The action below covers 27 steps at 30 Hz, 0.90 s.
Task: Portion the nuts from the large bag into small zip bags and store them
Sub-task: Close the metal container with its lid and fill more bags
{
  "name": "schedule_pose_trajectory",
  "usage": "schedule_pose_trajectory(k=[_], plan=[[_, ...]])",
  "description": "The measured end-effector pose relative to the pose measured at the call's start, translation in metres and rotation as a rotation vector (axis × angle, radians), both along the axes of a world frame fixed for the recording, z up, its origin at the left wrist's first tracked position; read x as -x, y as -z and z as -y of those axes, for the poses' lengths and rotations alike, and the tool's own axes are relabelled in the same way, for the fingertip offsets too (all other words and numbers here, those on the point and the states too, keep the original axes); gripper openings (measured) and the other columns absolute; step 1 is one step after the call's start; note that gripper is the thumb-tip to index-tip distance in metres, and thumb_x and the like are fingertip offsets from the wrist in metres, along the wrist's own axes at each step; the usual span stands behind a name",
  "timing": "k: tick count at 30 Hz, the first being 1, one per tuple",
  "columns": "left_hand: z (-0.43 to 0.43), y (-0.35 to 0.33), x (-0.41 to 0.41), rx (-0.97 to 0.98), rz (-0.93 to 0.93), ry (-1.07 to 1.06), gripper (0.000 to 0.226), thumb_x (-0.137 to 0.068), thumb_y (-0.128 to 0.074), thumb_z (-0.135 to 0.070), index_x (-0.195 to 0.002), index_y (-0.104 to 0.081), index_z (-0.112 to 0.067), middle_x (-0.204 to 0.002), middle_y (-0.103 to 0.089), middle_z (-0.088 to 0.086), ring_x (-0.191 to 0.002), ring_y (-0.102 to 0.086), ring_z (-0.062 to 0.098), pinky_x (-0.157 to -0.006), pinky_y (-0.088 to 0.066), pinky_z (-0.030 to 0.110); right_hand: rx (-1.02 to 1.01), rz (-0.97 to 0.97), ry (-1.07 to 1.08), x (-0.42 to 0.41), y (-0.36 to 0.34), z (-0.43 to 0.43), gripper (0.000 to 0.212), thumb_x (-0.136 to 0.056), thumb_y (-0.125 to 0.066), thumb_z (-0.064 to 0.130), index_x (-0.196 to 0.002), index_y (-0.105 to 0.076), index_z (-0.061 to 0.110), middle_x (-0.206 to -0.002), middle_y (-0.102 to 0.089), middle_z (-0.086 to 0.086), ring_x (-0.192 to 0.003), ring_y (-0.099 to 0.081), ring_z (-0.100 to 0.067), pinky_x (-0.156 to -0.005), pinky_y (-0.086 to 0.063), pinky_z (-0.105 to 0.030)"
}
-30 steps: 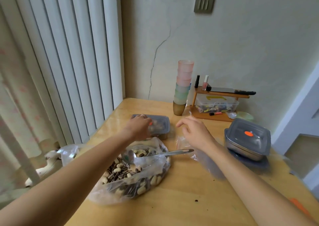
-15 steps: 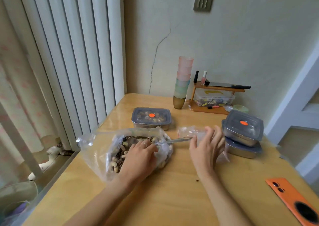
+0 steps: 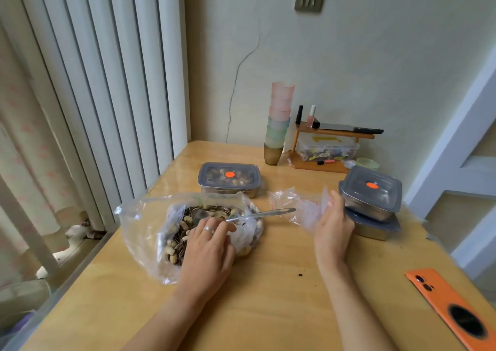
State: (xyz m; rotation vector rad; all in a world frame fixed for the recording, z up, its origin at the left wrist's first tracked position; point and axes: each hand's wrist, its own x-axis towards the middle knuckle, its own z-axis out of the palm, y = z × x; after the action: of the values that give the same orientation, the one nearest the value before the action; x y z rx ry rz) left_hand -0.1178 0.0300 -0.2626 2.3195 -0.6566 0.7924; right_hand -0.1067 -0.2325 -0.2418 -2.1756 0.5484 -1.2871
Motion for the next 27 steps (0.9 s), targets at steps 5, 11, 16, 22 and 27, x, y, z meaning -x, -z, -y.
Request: schedule_pose_trajectory(k=[5,11,16,22,27], plan=[[0.003,-0.006,0.004,-0.007,-0.039,0.047,0.015,-0.095,-0.045,-0.020,-0.102,-0.058,-0.020,-0.098,-0.051,-0.010,-0.098,-0.052,0.019,-0.083,-0.041,0.034,-0.073,-0.347,-0.022,-0.008,0.011,-0.002,0.018,-0.100,-0.052,0.002,-0.109,-0.066,0.007,-0.090,-0.070,-0.025,-0.080,-0.064,-0.044,-0.063,-0.041,-0.038],[-0.002,-0.008,0.003,0.068,-0.063,0.069,0.018,-0.094,-0.041,-0.021,-0.101,-0.058,-0.020,-0.096,-0.049,-0.013,-0.095,-0.050,0.017,-0.081,-0.044,0.036,0.090,-0.042,-0.018,-0.008,0.001,-0.005,0.023,-0.106,-0.053,0.012,-0.105,-0.075,0.004,-0.077,-0.072,-0.017,-0.069,-0.064,-0.039,-0.061,-0.040,-0.034],[-0.005,-0.012,0.004,0.300,-0.268,0.052,0.028,-0.100,-0.037,-0.040,-0.110,-0.062,-0.031,-0.104,-0.056,-0.021,-0.107,-0.054,0.008,-0.086,-0.048,0.034,0.233,0.247,-0.322,0.010,-0.021,-0.037,0.031,-0.107,-0.049,0.022,-0.106,-0.075,0.005,-0.096,-0.075,-0.001,-0.085,-0.064,-0.010,-0.078,-0.044,-0.014],[-0.005,-0.032,0.016,0.698,-0.713,0.375,0.041,-0.102,-0.046,-0.055,-0.122,-0.070,-0.029,-0.117,-0.074,-0.002,-0.111,-0.069,0.024,-0.092,-0.056,0.044,-0.238,0.064,-0.758,0.023,-0.022,-0.097,0.027,-0.107,-0.048,0.032,-0.100,-0.072,0.023,-0.086,-0.071,0.014,-0.077,-0.064,-0.008,-0.072,-0.049,-0.023],[-0.008,-0.038,0.007,0.845,-0.642,0.267,0.035,-0.102,-0.064,-0.029,-0.069,-0.061,-0.021,-0.066,-0.057,-0.004,-0.064,-0.052,0.012,-0.059,-0.041,0.019,-0.354,-0.012,-0.744,0.018,-0.009,-0.102,0.022,-0.108,-0.055,0.027,-0.095,-0.072,0.027,-0.075,-0.069,0.011,-0.068,-0.060,-0.008,-0.066,-0.048,-0.030]])
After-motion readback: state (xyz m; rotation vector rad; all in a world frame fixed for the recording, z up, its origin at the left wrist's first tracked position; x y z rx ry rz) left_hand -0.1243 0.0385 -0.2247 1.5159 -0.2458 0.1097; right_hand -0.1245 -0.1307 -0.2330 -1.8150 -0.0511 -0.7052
